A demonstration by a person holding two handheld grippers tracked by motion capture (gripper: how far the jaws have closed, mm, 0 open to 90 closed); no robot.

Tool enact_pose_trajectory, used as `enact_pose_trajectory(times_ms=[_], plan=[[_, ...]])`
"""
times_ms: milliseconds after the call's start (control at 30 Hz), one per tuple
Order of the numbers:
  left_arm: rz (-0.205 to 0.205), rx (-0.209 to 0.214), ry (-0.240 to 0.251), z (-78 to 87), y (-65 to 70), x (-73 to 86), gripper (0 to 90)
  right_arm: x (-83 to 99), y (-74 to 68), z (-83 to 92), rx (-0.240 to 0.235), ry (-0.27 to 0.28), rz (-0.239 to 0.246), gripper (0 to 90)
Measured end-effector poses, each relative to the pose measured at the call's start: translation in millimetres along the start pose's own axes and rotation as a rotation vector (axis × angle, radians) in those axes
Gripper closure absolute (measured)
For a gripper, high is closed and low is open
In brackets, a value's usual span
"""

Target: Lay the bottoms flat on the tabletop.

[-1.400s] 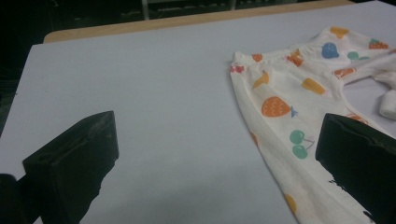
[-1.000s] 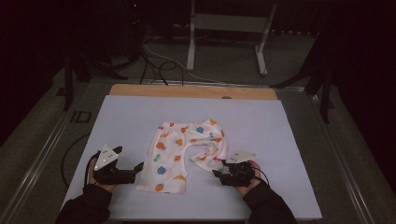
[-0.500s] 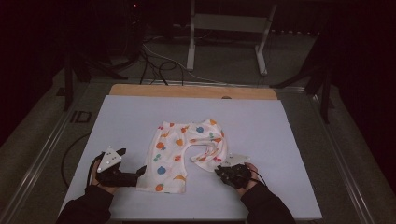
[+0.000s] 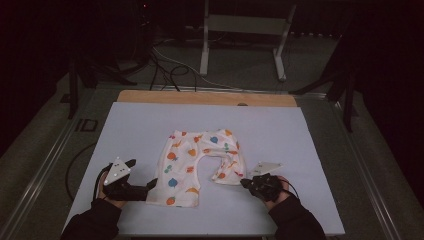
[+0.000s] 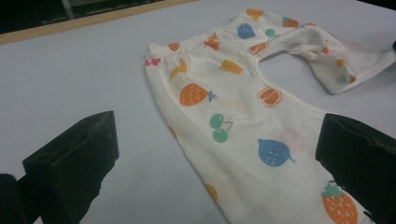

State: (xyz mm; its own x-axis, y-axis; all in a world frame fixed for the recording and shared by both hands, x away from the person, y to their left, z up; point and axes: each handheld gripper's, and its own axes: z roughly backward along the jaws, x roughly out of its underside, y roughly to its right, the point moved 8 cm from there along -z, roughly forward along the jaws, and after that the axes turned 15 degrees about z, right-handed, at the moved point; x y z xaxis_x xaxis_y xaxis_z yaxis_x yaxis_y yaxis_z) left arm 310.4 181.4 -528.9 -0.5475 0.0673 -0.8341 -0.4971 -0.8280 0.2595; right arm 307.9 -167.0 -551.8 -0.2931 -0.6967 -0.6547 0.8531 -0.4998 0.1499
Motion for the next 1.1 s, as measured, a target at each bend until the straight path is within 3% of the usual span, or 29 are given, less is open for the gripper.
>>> enact_pose_trajectory(times_ms=[100, 200, 433, 533, 567, 667, 933, 1033, 1100], plan=[[-0.021, -0.004, -0.013, -0.9, -0.8, 1.4, 0.5, 4.8, 2.0, 12.9, 0.008, 0.024, -0.008, 88.0], [-0.002, -0.003, -0.011, -0.9, -3.1, 1.5, 0.4, 13.5, 3.8, 22.6, 0.029, 0.028, -0.015, 87.9], [-0.007, -0.012, -0.006, -0.2, -3.1, 0.1, 0.4, 26.3, 3.8, 36.6, 0.028, 0.047, -0.062, 87.2], [-0.003, -0.012, -0.002, -0.2, -3.1, 0.0, 0.5, 25.3, 3.6, 42.6, 0.011, 0.087, -0.07, 72.5], [-0.003, -0.01, -0.004, -0.4, -3.2, 0.4, 0.5, 23.7, 4.5, 44.3, 0.026, 0.104, -0.074, 59.1], [-0.002, -0.008, -0.008, -1.6, -3.4, 0.7, 0.5, 17.0, 6.7, 47.9, 0.046, 0.153, -0.079, 44.0], [0.0, -0.01, -0.008, -2.3, -3.3, 0.8, 0.5, -15.6, 4.3, 40.8, 0.054, 0.223, -0.054, 43.0], [0.003, -0.01, -0.008, -3.2, -3.8, 1.1, 0.5, -30.2, 1.4, 26.0, 0.07, 0.191, -0.066, 44.1], [0.004, -0.009, -0.007, -2.9, -3.7, 0.9, 0.4, -39.0, -3.6, 9.2, 0.045, 0.182, -0.094, 44.4]])
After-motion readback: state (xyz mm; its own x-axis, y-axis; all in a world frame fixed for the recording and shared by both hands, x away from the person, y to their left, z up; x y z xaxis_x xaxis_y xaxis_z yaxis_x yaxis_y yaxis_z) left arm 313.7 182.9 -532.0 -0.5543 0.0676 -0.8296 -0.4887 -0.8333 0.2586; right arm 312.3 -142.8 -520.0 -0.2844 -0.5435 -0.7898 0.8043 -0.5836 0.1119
